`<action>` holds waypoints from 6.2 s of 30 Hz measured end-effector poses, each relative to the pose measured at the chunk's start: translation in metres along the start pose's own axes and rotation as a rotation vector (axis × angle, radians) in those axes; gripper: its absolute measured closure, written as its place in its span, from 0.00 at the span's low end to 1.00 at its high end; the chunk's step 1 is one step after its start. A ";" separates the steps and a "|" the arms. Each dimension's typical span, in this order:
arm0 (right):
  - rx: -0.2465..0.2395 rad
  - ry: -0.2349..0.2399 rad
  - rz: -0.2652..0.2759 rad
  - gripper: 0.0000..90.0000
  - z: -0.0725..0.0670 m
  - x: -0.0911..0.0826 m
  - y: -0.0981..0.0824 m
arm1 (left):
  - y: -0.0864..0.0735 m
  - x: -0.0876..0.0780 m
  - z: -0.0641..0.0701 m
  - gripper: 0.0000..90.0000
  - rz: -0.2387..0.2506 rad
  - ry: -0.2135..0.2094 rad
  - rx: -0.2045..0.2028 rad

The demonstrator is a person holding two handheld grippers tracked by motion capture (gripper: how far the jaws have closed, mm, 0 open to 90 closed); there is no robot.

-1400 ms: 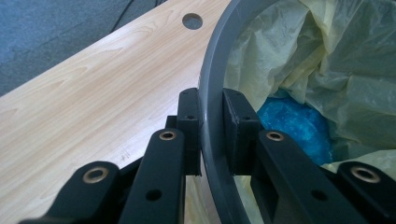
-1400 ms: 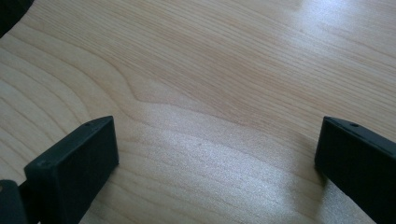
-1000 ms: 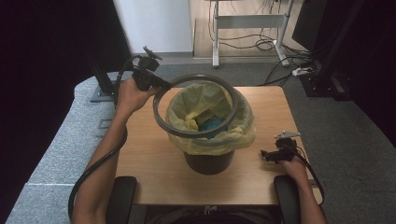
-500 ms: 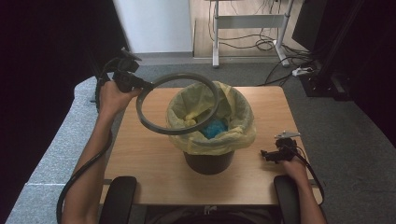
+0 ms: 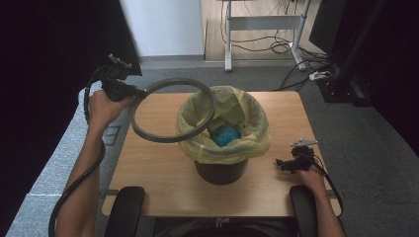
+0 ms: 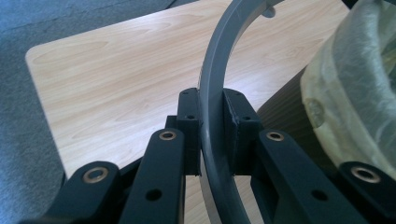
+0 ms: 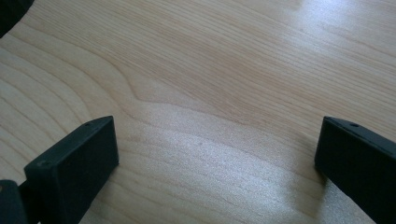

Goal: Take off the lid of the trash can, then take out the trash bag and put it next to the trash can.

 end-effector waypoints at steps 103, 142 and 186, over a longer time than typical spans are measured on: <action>0.001 -0.003 0.000 0.00 -0.001 0.000 0.000 | -0.161 0.127 -0.112 0.87 0.040 0.160 -0.219; 0.000 0.000 -0.002 0.00 -0.001 -0.001 0.000 | -0.192 0.186 -0.090 0.37 0.060 0.218 -0.064; -0.035 0.034 -0.001 0.00 -0.003 -0.002 -0.001 | -0.195 0.192 -0.084 0.00 0.011 0.167 0.000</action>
Point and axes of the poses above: each handheld gripper's, and its own axes: x roughly forward along the jaws, y roughly out of its top, z roughly to its right, the point moved 3 cm from there along x, roughly forward along the jaws, and after that the axes turned 3 degrees about -x, right-handed, at the moved point
